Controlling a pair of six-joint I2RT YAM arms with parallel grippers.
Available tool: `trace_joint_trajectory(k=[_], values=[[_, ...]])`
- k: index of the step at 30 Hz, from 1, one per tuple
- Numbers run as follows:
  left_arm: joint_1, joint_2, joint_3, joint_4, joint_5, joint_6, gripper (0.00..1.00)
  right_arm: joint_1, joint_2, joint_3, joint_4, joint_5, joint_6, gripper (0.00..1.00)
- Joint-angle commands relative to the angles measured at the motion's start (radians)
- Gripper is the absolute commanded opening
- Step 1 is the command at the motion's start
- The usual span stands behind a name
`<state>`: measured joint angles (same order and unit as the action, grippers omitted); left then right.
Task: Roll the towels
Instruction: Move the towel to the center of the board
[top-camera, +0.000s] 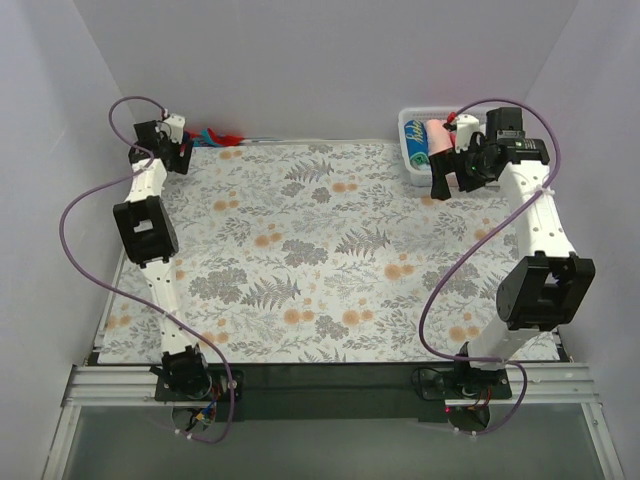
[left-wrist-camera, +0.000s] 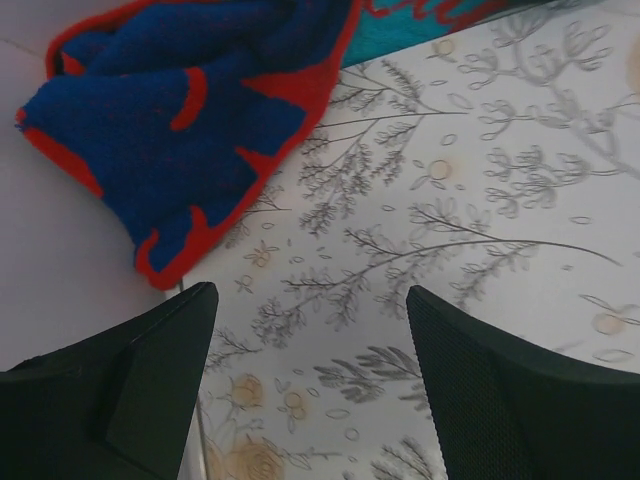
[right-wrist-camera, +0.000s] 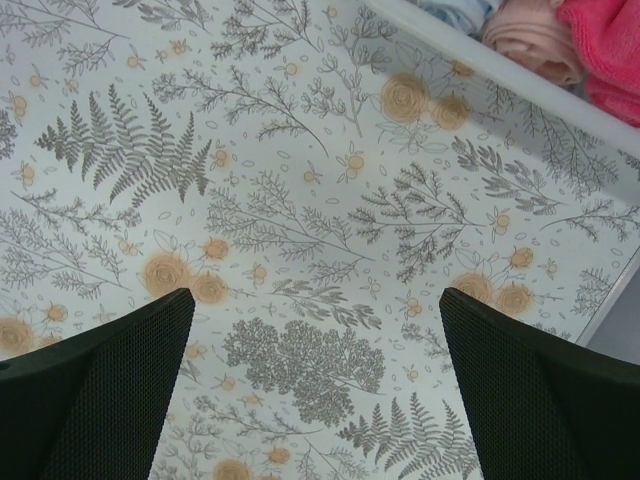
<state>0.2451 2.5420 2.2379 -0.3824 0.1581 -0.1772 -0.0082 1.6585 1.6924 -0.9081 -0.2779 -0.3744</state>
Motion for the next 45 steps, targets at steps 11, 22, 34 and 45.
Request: trace_joint_trajectory(k=[11, 22, 34, 45], values=[[-0.001, 0.178, -0.017, 0.368, -0.276, 0.617, 0.65, 0.007, -0.043, 0.038, -0.06, 0.092, -0.018, 0.98], [0.019, 0.317, -0.006, 0.599, -0.23, 0.843, 0.58, 0.059, 0.02, 0.11, -0.091, 0.201, -0.038, 0.98], [0.022, 0.448, 0.074, 0.757, -0.126, 1.035, 0.28, 0.093, 0.0, 0.095, -0.092, 0.267, -0.043, 0.99], [0.008, 0.094, -0.249, 0.818, -0.055, 0.929, 0.0, 0.093, -0.005, 0.101, -0.094, 0.223, -0.052, 0.98]])
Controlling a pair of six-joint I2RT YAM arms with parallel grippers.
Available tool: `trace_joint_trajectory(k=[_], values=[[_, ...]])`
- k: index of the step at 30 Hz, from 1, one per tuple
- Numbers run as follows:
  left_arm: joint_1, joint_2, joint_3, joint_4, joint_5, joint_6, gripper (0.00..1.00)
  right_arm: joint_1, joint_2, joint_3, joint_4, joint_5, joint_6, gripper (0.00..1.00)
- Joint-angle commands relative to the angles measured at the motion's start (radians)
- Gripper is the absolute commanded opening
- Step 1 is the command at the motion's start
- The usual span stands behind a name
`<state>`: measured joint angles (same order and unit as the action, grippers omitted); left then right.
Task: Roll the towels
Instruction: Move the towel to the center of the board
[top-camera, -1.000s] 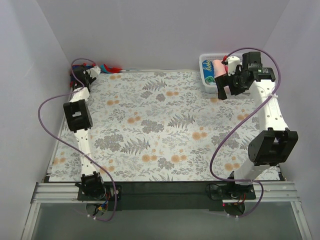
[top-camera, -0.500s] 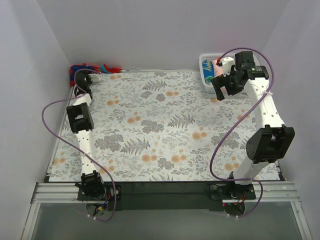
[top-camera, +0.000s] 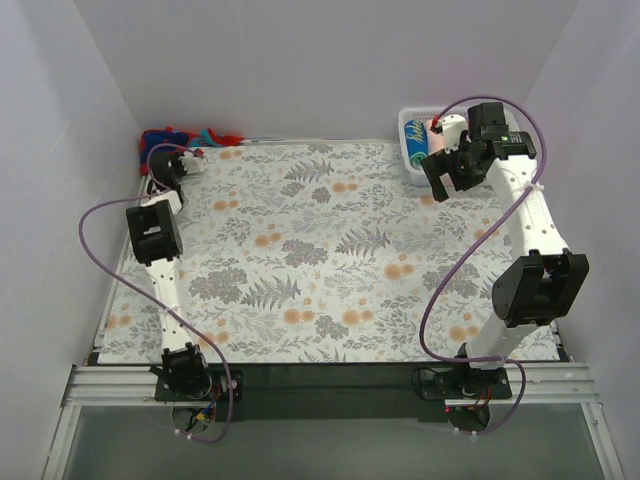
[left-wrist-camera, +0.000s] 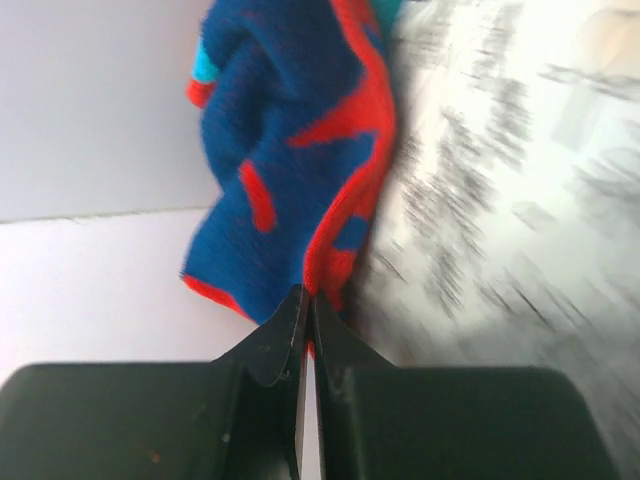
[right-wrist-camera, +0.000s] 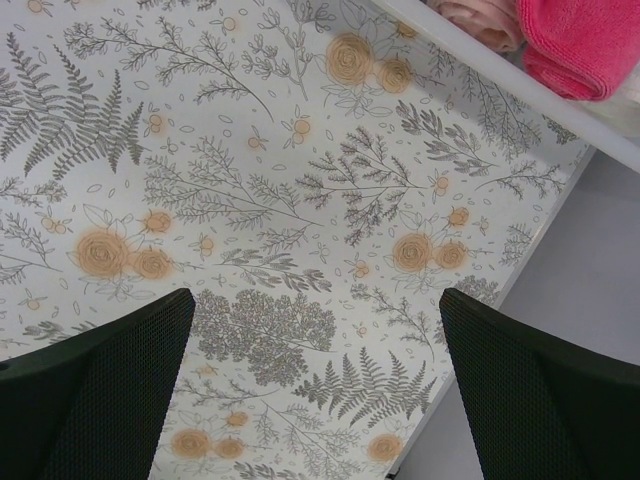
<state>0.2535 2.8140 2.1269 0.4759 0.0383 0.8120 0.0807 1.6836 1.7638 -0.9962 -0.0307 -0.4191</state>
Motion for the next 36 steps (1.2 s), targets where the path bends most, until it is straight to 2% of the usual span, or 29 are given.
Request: trace_joint_trajectory(k=[1, 10, 13, 15, 20, 24, 25, 29, 30, 31, 32, 33, 36], values=[[-0.005, -0.221, -0.18, -0.049, 0.107, -0.072, 0.0, 0.004, -0.025, 0.042, -0.005, -0.043, -0.007, 0.98], [-0.106, -0.751, -0.599, -0.236, 0.277, -0.145, 0.0, 0.005, 0.014, 0.112, -0.032, -0.152, -0.058, 0.98], [-0.176, -0.903, -0.729, -0.399, 0.327, -0.16, 0.0, 0.007, 0.019, 0.106, -0.035, -0.192, -0.07, 0.98], [-0.221, -0.961, -0.751, -0.5, 0.362, -0.174, 0.0, 0.005, 0.016, 0.095, -0.035, -0.213, -0.079, 0.99], [-0.442, -1.119, -0.792, -0.802, 0.443, -0.26, 0.0, 0.004, 0.005, 0.034, -0.047, -0.281, -0.092, 0.96], [-0.641, -1.198, -0.821, -0.954, 0.511, -0.336, 0.0, 0.002, -0.015, -0.047, -0.052, -0.322, -0.11, 0.95], [-0.716, -1.208, -0.825, -0.973, 0.535, -0.39, 0.0, 0.001, -0.018, -0.062, -0.053, -0.339, -0.113, 0.95], [-0.87, -1.176, -0.783, -1.106, 0.532, -0.488, 0.0, 0.001, -0.025, -0.133, -0.059, -0.396, -0.133, 0.94], [-0.882, -1.154, -0.765, -1.129, 0.535, -0.505, 0.15, 0.001, -0.024, -0.156, -0.062, -0.405, -0.135, 0.93], [-0.893, -1.118, -0.74, -1.146, 0.534, -0.533, 0.44, 0.001, -0.019, -0.162, -0.065, -0.425, -0.136, 0.93], [-0.893, -1.099, -0.689, -1.161, 0.526, -0.622, 0.49, 0.001, -0.016, -0.165, -0.079, -0.436, -0.139, 0.92], [-0.892, -1.09, -0.655, -1.174, 0.523, -0.652, 0.5, 0.001, -0.012, -0.168, -0.087, -0.446, -0.148, 0.92], [-0.858, -1.093, -0.576, -1.169, 0.549, -0.752, 0.5, 0.001, -0.007, -0.175, -0.113, -0.491, -0.167, 0.88]])
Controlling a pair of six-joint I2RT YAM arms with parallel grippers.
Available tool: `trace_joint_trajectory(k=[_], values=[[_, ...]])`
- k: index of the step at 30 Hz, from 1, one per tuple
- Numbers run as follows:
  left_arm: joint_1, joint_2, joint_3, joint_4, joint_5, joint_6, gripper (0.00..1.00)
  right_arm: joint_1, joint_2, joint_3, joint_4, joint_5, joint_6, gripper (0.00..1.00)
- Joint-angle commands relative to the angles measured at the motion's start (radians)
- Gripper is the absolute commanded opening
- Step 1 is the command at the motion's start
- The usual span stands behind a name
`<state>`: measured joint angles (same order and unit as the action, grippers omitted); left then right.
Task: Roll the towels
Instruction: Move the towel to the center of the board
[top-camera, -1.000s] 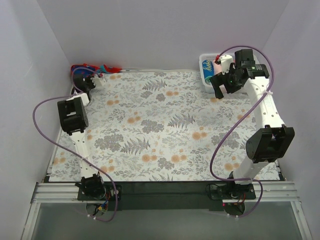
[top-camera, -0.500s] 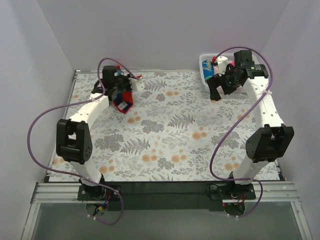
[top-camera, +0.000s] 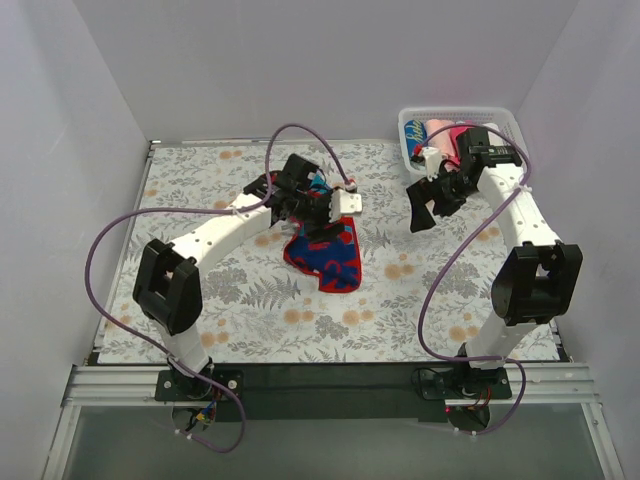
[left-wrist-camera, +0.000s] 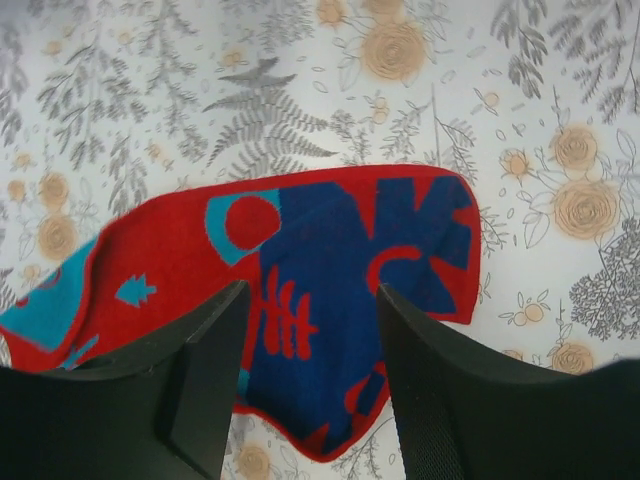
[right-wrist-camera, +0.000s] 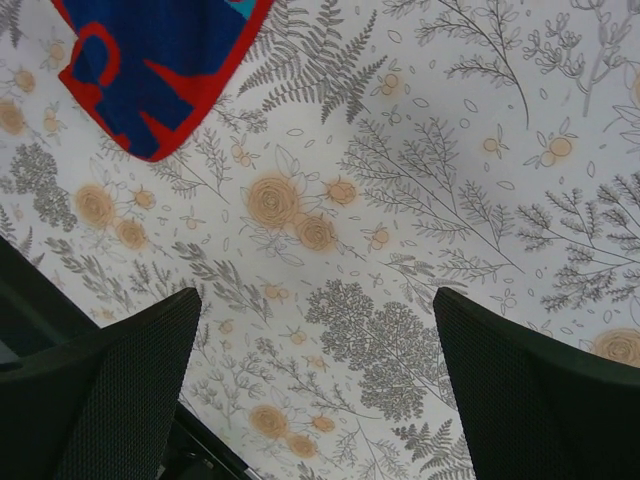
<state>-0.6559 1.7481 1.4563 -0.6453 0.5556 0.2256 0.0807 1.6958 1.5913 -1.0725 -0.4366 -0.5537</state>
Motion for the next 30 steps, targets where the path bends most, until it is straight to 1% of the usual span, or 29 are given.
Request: trace_joint_trajectory(k=[1, 2, 3, 4, 5, 7, 8, 10, 11, 14, 15, 16, 17, 18, 22, 24, 28, 30], values=[[0.106, -0.032, 0.108, -0.042, 0.055, -0.19, 0.5, 0.004, -0.018, -0.004, -0.04, -0.112, -0.032, 0.87], [0.139, -0.035, 0.133, -0.036, 0.078, -0.242, 0.5, 0.008, -0.013, -0.007, -0.043, -0.126, -0.031, 0.83], [0.172, -0.032, 0.141, -0.036, 0.089, -0.265, 0.49, 0.014, -0.007, -0.013, -0.043, -0.137, -0.028, 0.8], [0.233, -0.024, 0.142, -0.036, 0.077, -0.281, 0.47, 0.033, -0.004, -0.031, -0.041, -0.148, -0.022, 0.79], [0.261, 0.003, 0.142, -0.053, 0.061, -0.29, 0.43, 0.046, 0.007, -0.042, -0.037, -0.165, -0.02, 0.75], [0.321, 0.039, 0.136, -0.077, -0.012, -0.295, 0.4, 0.094, 0.022, -0.088, -0.023, -0.183, -0.006, 0.72], [0.337, 0.056, 0.13, -0.082, -0.035, -0.307, 0.4, 0.112, 0.037, -0.108, 0.006, -0.189, 0.004, 0.72], [0.373, 0.09, 0.107, -0.068, -0.074, -0.333, 0.43, 0.164, 0.047, -0.148, 0.058, -0.176, 0.034, 0.72], [0.378, 0.1, 0.102, -0.044, -0.091, -0.341, 0.44, 0.178, 0.056, -0.193, 0.122, -0.171, 0.075, 0.72], [0.38, 0.149, 0.131, -0.057, -0.103, -0.365, 0.45, 0.229, 0.09, -0.243, 0.224, -0.159, 0.162, 0.72], [0.38, 0.155, 0.127, -0.051, -0.099, -0.371, 0.48, 0.24, 0.099, -0.255, 0.247, -0.149, 0.187, 0.72], [0.38, 0.163, 0.118, -0.044, -0.094, -0.39, 0.66, 0.258, 0.108, -0.264, 0.273, -0.14, 0.207, 0.73], [0.38, 0.168, 0.096, -0.034, -0.098, -0.396, 0.79, 0.264, 0.125, -0.272, 0.32, -0.119, 0.225, 0.74], [0.378, 0.174, 0.089, -0.037, -0.088, -0.397, 0.8, 0.269, 0.134, -0.29, 0.342, -0.108, 0.266, 0.75], [0.377, 0.176, 0.043, -0.039, -0.051, -0.422, 0.8, 0.289, 0.186, -0.286, 0.381, -0.105, 0.296, 0.75], [0.374, 0.163, -0.007, -0.014, -0.043, -0.45, 0.79, 0.295, 0.212, -0.286, 0.393, -0.103, 0.31, 0.75], [0.363, 0.171, -0.056, 0.001, -0.036, -0.479, 0.73, 0.333, 0.249, -0.289, 0.401, -0.099, 0.311, 0.73], [0.361, 0.172, -0.069, 0.01, -0.026, -0.485, 0.7, 0.347, 0.261, -0.295, 0.41, -0.088, 0.31, 0.7]])
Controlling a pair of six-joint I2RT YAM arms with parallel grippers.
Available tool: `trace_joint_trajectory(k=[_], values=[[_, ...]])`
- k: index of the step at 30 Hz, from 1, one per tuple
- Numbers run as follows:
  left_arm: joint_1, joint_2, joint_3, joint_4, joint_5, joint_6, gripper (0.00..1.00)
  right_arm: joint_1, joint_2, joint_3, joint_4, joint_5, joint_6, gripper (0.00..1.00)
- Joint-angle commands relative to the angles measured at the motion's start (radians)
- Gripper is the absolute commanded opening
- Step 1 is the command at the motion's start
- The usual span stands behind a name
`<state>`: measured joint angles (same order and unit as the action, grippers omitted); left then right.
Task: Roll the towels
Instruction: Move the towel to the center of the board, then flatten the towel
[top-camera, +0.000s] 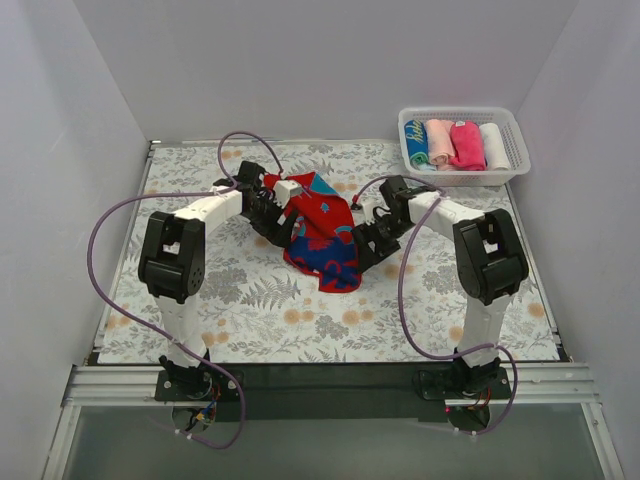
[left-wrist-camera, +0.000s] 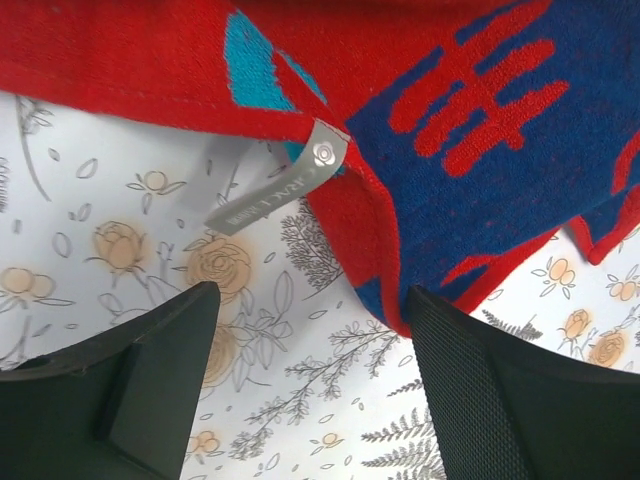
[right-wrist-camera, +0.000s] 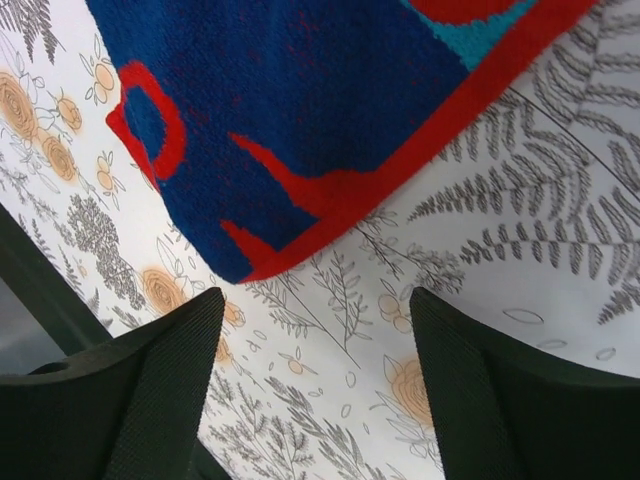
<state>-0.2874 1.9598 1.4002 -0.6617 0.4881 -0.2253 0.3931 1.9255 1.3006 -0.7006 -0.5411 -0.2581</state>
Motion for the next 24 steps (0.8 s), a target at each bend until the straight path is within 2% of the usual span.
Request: trace_joint_trajectory(k=[1, 4, 5, 7, 8, 10, 11, 16, 17, 19, 20, 23, 24], values=[[-0.009, -0.041, -0.017, 0.027, 0.056, -0.034, 0.69, 0.045, 0.038, -0.011, 0.041, 0.024, 0.011, 0.67], [-0.007, -0.05, -0.024, 0.033, 0.096, -0.037, 0.68, 0.065, 0.062, -0.011, 0.044, 0.024, 0.011, 0.48], [-0.007, -0.052, -0.026, 0.036, 0.107, -0.039, 0.68, 0.069, 0.073, -0.011, 0.044, 0.024, 0.011, 0.36], [-0.007, -0.071, -0.032, 0.04, 0.139, -0.043, 0.68, 0.081, 0.081, -0.014, 0.046, 0.024, 0.008, 0.26], [-0.007, -0.078, -0.041, 0.048, 0.162, -0.051, 0.69, 0.084, 0.087, -0.017, 0.049, 0.03, 0.003, 0.16], [-0.012, -0.084, -0.056, 0.059, 0.162, -0.066, 0.7, 0.096, 0.09, -0.027, 0.047, 0.024, -0.003, 0.05], [-0.013, -0.079, -0.058, 0.059, 0.118, -0.071, 0.7, 0.099, 0.087, -0.035, 0.046, 0.02, -0.007, 0.01], [-0.015, -0.032, -0.035, 0.048, 0.023, -0.089, 0.62, 0.162, 0.023, -0.144, 0.041, -0.023, -0.087, 0.01], [-0.015, -0.018, -0.026, 0.054, -0.003, -0.098, 0.53, 0.185, -0.021, -0.162, 0.038, -0.052, -0.107, 0.01], [-0.012, -0.003, -0.004, 0.056, -0.028, -0.098, 0.43, 0.275, -0.072, -0.211, 0.033, -0.085, -0.163, 0.01], [-0.009, 0.016, 0.008, 0.056, -0.045, -0.1, 0.3, 0.308, -0.126, -0.222, 0.032, -0.097, -0.18, 0.01], [0.028, 0.048, 0.074, 0.07, -0.051, -0.109, 0.16, 0.383, -0.218, -0.239, 0.026, -0.154, -0.193, 0.01], [0.037, 0.079, 0.121, 0.07, -0.048, -0.109, 0.08, 0.382, -0.232, -0.236, 0.027, -0.155, -0.187, 0.01]])
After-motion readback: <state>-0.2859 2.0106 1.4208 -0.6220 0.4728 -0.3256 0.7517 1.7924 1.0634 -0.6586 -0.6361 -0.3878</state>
